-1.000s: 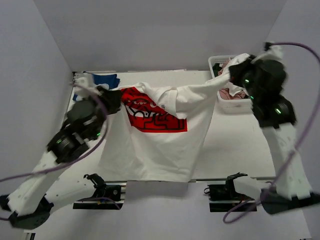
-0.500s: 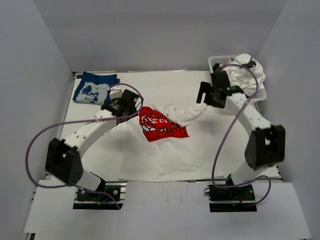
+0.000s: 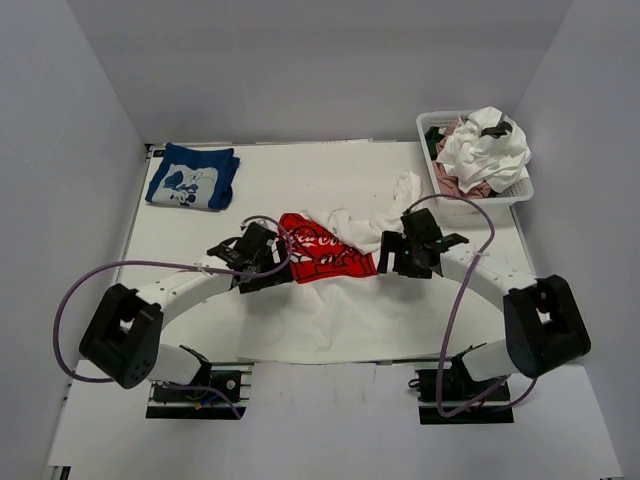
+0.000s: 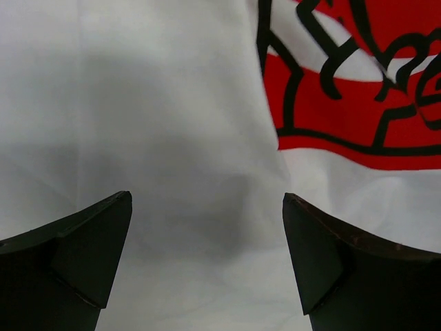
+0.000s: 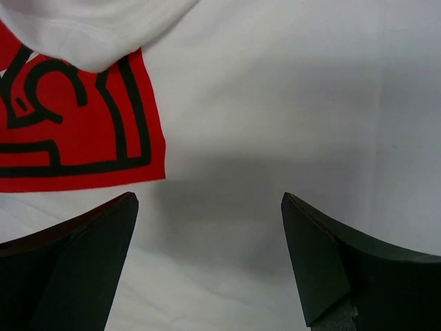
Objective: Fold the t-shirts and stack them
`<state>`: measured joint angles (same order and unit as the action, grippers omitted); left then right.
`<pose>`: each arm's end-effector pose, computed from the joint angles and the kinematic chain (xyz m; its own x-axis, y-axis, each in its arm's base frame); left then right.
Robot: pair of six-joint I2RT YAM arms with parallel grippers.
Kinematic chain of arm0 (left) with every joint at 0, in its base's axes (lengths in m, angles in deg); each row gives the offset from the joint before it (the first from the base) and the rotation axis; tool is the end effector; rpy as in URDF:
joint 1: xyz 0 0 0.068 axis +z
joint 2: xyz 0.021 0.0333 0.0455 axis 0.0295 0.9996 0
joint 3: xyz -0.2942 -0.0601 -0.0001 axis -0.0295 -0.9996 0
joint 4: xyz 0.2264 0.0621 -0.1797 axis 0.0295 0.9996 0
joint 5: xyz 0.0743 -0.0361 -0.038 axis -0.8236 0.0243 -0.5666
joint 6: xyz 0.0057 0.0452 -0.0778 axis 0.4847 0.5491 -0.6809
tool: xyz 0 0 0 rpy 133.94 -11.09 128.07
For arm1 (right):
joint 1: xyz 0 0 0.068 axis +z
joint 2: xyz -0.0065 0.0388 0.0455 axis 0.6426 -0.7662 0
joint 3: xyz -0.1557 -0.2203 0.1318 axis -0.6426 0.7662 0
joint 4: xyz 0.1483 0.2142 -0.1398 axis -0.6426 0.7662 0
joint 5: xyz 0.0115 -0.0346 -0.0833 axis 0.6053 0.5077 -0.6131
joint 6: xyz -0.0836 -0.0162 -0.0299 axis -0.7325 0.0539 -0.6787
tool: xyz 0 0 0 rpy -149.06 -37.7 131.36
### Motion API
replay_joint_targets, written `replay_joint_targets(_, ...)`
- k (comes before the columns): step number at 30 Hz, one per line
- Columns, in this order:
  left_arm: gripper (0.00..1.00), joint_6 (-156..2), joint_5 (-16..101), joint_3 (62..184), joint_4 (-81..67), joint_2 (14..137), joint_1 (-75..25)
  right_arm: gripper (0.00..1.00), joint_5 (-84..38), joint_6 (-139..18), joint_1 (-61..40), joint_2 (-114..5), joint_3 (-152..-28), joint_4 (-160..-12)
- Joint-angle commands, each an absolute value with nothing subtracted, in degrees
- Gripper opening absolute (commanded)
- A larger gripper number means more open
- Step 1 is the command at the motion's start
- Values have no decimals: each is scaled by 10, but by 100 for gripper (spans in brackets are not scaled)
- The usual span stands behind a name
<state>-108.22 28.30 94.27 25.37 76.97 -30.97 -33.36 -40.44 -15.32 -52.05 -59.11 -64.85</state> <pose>0.2490 -0.1497 0.1555 -0.8925 -0.2231 -0.3920 -0.1393 0.9629 -0.2310 0.2892 0.1290 0.1643 -0.8493 0.1024 -0.5178 -0.0153 0.9758 0.2180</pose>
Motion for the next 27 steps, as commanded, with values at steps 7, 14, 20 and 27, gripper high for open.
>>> replay_joint_targets(7,100,-1030,215,1046,158,927,-285,90,-414,-383,-139,-714,-725,-716)
replay_joint_targets(14,100,-1005,215,1224,203,1125,-231,90,-451,-381,-142,-871,-906,-672)
replay_joint_targets(20,100,-969,221,1305,215,1146,-205,90,-468,-391,-149,-932,-1036,-609)
replay_joint_targets(27,100,-1006,200,1199,266,947,-219,90,-451,-387,-147,-767,-907,-631)
